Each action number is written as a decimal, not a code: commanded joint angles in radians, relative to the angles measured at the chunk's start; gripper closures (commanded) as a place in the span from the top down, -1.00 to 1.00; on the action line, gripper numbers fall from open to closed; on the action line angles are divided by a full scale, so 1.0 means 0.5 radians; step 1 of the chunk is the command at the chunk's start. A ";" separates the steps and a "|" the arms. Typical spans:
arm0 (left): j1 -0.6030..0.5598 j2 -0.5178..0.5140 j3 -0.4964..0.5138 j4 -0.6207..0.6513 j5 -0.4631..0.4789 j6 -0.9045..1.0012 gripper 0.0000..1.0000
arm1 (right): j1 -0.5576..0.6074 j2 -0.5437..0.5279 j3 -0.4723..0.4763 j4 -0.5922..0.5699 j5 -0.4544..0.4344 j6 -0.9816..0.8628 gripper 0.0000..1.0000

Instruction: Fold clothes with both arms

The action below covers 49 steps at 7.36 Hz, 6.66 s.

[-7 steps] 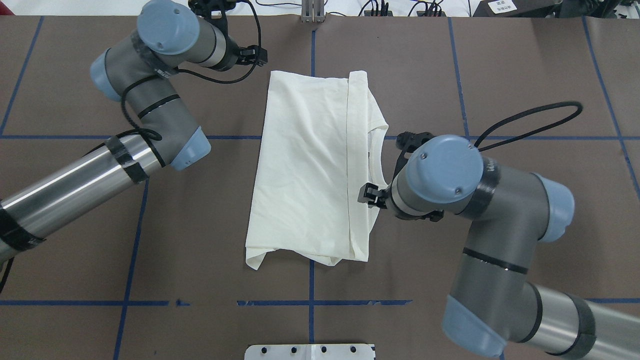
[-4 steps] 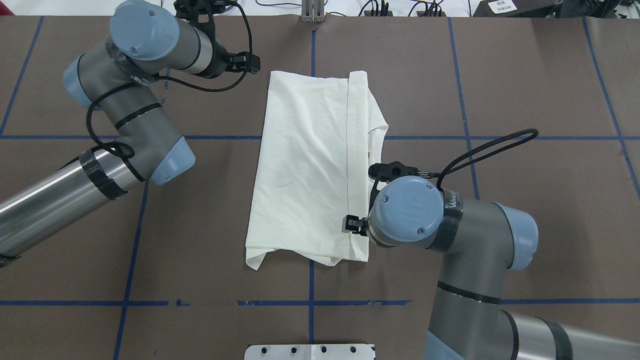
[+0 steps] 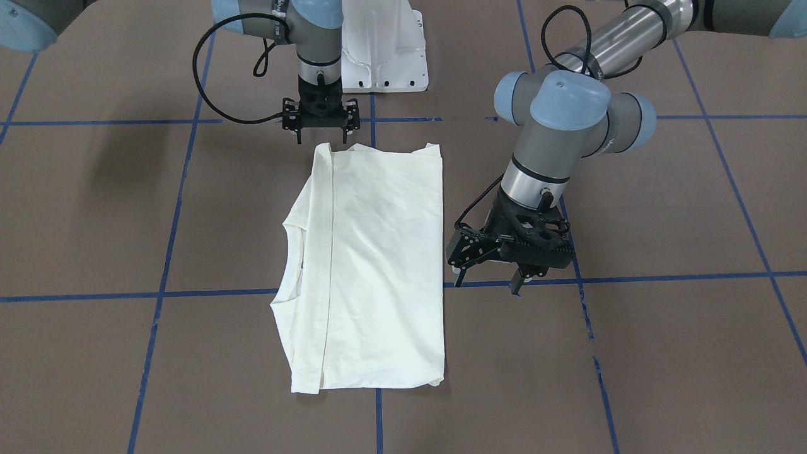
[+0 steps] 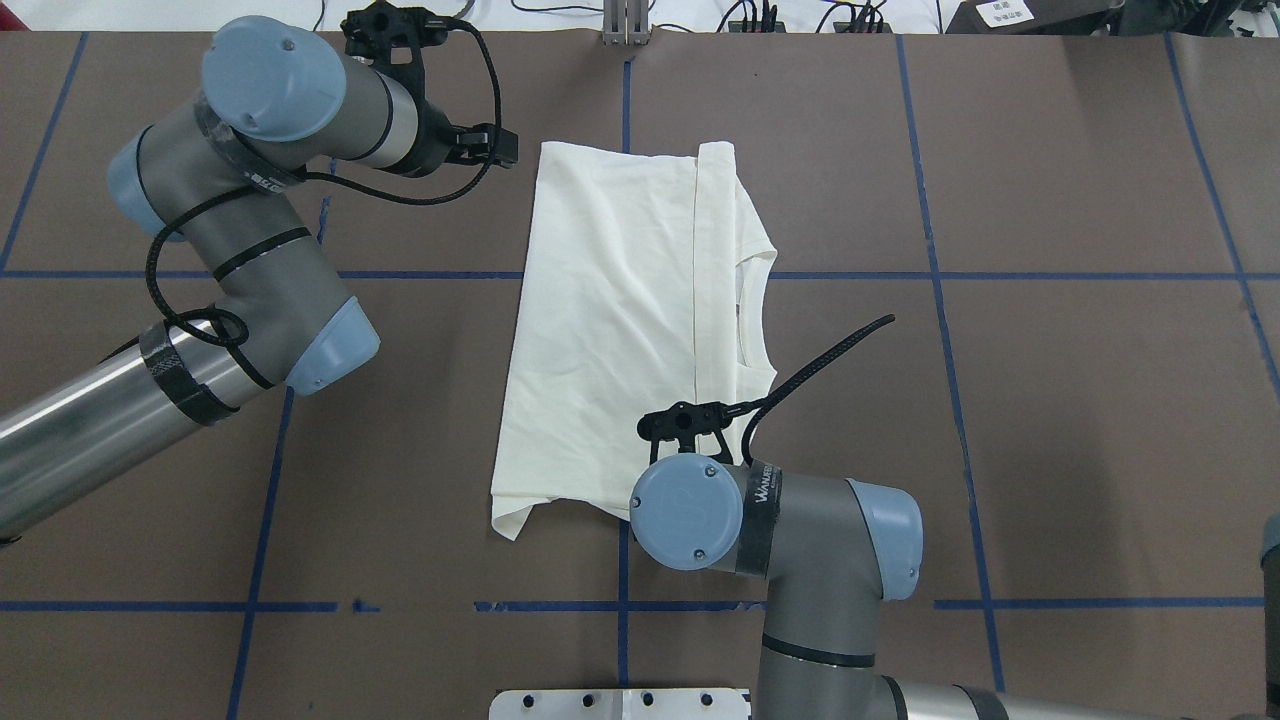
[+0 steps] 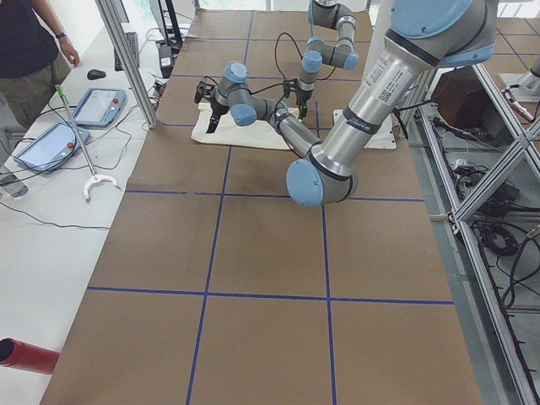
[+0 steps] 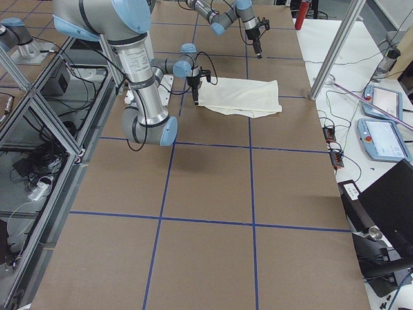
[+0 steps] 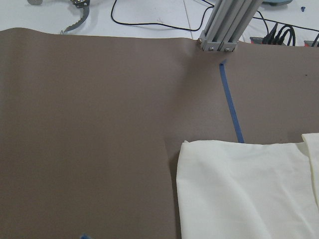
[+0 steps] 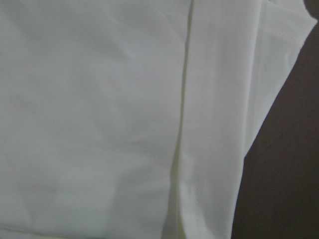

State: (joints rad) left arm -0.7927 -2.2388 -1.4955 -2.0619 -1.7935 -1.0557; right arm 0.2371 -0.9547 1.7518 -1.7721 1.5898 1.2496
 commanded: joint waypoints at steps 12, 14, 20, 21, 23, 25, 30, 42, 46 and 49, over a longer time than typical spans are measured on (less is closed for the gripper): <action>0.045 0.002 0.015 -0.006 0.004 -0.012 1.00 | 0.084 -0.029 0.022 -0.125 0.011 -0.112 1.00; 0.048 -0.002 0.015 -0.006 0.001 -0.015 1.00 | 0.084 -0.057 0.022 -0.128 0.014 -0.112 1.00; 0.100 -0.014 0.000 -0.009 0.001 -0.061 1.00 | 0.201 -0.241 0.168 -0.131 0.023 -0.207 1.00; 0.119 -0.011 -0.003 -0.006 0.001 -0.064 1.00 | 0.201 -0.284 0.187 -0.128 0.020 -0.217 1.00; 0.119 -0.011 -0.006 -0.009 0.001 -0.064 1.00 | 0.253 -0.318 0.205 -0.122 0.023 -0.232 1.00; 0.119 -0.011 -0.010 -0.006 -0.002 -0.061 1.00 | 0.381 -0.227 0.224 -0.125 0.164 -0.259 1.00; 0.116 -0.002 -0.013 -0.006 -0.057 -0.039 1.00 | 0.462 0.130 -0.342 0.143 0.164 -0.404 1.00; 0.119 -0.020 -0.013 -0.006 -0.058 -0.064 1.00 | 0.599 0.038 -0.307 -0.030 0.339 -0.413 1.00; 0.119 -0.020 -0.013 -0.006 -0.061 -0.061 1.00 | 0.670 -0.057 -0.212 -0.030 0.342 -0.441 1.00; 0.116 -0.005 -0.040 -0.003 -0.137 -0.055 1.00 | 0.750 0.083 -0.224 -0.027 0.385 -0.502 1.00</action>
State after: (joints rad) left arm -0.7335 -2.2435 -1.5115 -2.0634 -1.8508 -1.0838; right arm 0.5979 -0.9462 1.6480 -1.7861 1.7812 1.0152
